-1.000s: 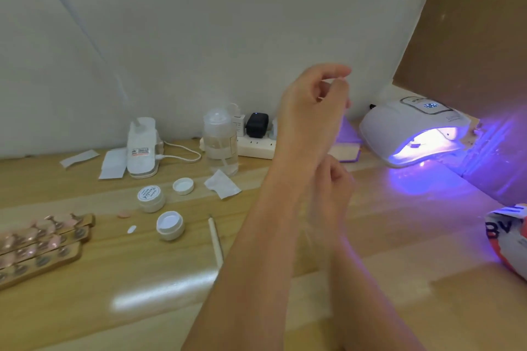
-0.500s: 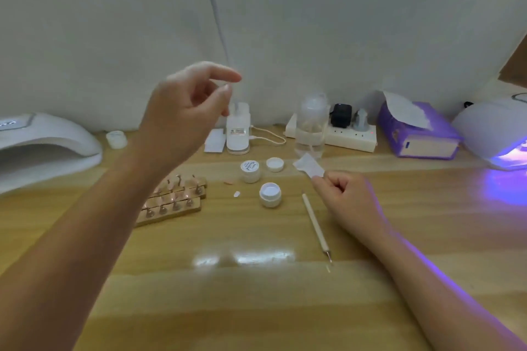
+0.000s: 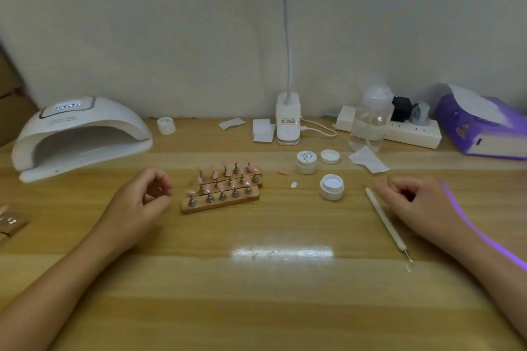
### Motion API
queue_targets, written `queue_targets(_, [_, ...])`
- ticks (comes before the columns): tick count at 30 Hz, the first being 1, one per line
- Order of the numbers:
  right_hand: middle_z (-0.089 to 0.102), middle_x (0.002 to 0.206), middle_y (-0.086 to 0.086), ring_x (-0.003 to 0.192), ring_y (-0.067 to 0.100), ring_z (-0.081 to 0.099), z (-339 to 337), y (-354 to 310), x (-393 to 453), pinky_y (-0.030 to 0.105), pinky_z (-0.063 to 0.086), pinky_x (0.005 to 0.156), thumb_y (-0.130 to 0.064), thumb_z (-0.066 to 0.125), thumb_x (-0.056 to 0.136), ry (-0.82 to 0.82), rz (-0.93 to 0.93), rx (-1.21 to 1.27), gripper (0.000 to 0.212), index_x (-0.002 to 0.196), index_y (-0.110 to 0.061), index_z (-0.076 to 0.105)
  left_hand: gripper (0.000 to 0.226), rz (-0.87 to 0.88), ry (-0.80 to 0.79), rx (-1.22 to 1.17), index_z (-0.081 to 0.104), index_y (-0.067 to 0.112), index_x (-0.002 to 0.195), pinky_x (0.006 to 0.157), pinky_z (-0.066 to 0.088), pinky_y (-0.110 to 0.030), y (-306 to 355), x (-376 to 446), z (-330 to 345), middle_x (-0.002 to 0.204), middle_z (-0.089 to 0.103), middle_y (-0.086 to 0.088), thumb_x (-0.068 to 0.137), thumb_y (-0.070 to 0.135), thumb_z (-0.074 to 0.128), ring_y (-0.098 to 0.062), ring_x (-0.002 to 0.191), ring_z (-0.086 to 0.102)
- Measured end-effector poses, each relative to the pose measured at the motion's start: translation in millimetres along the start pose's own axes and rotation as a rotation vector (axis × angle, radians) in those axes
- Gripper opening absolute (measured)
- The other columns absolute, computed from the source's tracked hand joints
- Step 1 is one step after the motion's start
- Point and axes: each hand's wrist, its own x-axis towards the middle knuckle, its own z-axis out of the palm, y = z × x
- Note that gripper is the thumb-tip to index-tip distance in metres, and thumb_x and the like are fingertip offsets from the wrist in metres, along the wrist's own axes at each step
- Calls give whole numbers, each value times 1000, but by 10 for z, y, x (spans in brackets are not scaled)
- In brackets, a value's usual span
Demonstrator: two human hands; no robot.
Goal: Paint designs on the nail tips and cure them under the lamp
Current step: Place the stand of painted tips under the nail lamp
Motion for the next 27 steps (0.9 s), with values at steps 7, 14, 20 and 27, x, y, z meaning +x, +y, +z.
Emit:
queue_targets(7, [34, 38, -8, 44, 6, 37, -16, 3, -2, 15, 30, 47, -17, 62, 83, -3, 42, -27, 50, 41, -19, 33, 28, -36, -156, 112, 65, 20, 80, 59, 38, -8, -62, 41, -28, 78, 62, -4, 70, -5, 74, -10, 66, 51])
queue_targets(14, [31, 41, -7, 43, 6, 34, -41, -11, 17, 18, 29, 46, -15, 56, 85, 24, 156, 6, 44, 44, -6, 42, 18, -13, -141, 169, 68, 29, 64, 48, 35, -7, -43, 6, 26, 60, 61, 6, 57, 25, 84, 2, 54, 49])
queue_targets(20, [30, 41, -8, 44, 7, 31, -46, -20, 25, 23, 26, 48, -19, 55, 86, -15, 195, -30, 41, 51, 1, 45, 42, 111, -361, 180, 62, 39, 78, 49, 33, -12, 310, -169, 238, 74, 61, 14, 44, 63, 68, -1, 58, 49])
queue_targets(27, [39, 43, -7, 44, 4, 36, -52, 11, 43, 20, 31, 49, -26, 56, 84, -49, 178, -49, 40, 52, -2, 52, 50, 343, -800, 49, 51, 58, 111, 64, 40, -10, 819, -528, 682, 86, 55, 21, 64, 70, 60, -2, 74, 52])
